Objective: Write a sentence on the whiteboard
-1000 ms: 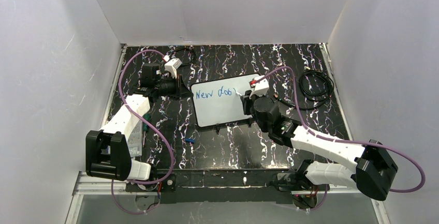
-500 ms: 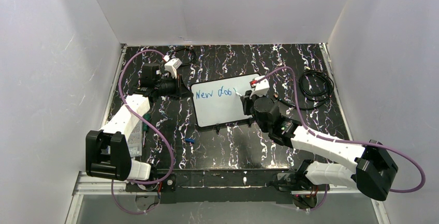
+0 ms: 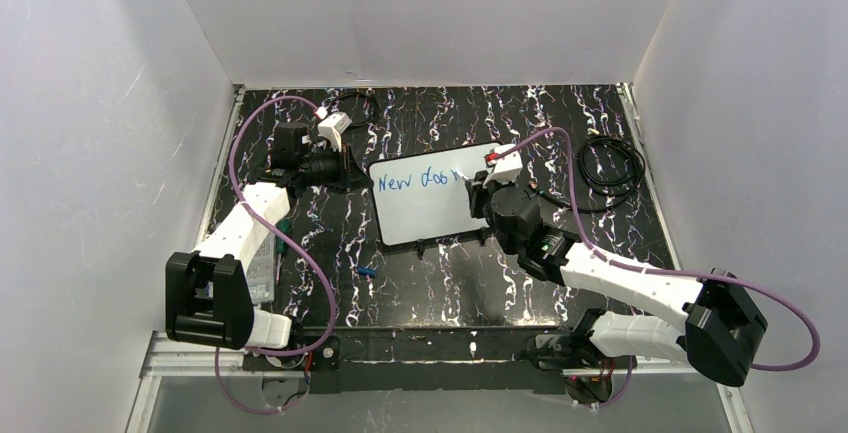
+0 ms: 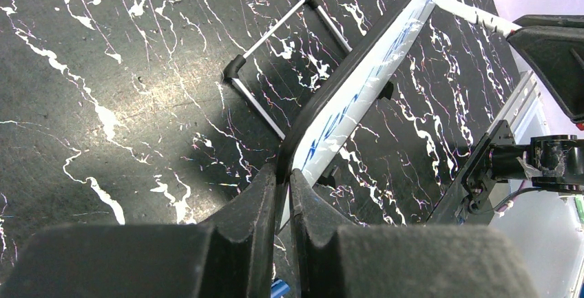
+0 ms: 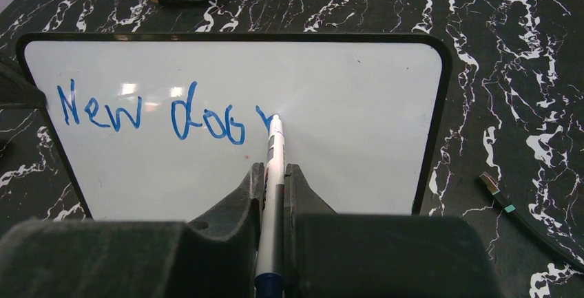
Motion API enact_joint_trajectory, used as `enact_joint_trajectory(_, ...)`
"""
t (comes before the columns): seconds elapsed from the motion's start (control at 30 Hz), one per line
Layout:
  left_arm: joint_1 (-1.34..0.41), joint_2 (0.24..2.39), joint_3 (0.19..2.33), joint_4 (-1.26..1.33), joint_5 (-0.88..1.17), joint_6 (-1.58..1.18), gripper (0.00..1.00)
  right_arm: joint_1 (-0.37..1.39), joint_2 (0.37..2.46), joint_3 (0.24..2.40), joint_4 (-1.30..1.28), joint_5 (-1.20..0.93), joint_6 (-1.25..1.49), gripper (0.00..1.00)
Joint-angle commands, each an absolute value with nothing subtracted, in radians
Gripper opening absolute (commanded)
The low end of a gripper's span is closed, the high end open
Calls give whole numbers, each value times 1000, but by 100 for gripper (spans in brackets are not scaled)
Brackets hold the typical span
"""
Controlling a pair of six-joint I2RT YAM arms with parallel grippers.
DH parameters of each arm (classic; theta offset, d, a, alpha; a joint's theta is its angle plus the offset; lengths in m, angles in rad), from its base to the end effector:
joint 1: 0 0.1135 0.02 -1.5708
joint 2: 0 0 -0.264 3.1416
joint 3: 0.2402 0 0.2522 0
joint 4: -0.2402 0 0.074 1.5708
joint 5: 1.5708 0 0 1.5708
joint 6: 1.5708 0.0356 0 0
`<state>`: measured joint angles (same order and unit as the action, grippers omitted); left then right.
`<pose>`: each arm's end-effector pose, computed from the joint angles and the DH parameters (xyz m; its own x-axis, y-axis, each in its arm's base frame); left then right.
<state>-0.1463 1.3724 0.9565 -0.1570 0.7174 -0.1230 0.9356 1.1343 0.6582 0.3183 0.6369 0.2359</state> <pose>0.2944 -0.0670 0.2736 -0.6128 -0.0031 -0.7903 0.5857 0.6696 -0.4568 0.1683 0.1927 0.2777 -0.1605 0.0990 -0.9821 -0.2686 0.9530 0.1400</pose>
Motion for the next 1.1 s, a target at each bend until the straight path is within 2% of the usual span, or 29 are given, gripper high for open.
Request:
enact_joint_trajectory(0.0,-155,1330,956,-166,741,-117,0,928,1118,681,369,672,227,1)
enact_joint_trajectory(0.23,-155,1331,957,-166,742,-117,0,928,1050,655,387,650,222,1)
enact_joint_trajectory(0.5,-155,1331,957,-166,742,-117,0,922,1076,663,362,696,219,1)
enact_joint_trajectory(1.07,-155,1332,959,-166,742,-117,0,910,1129,669,367,634,224,1)
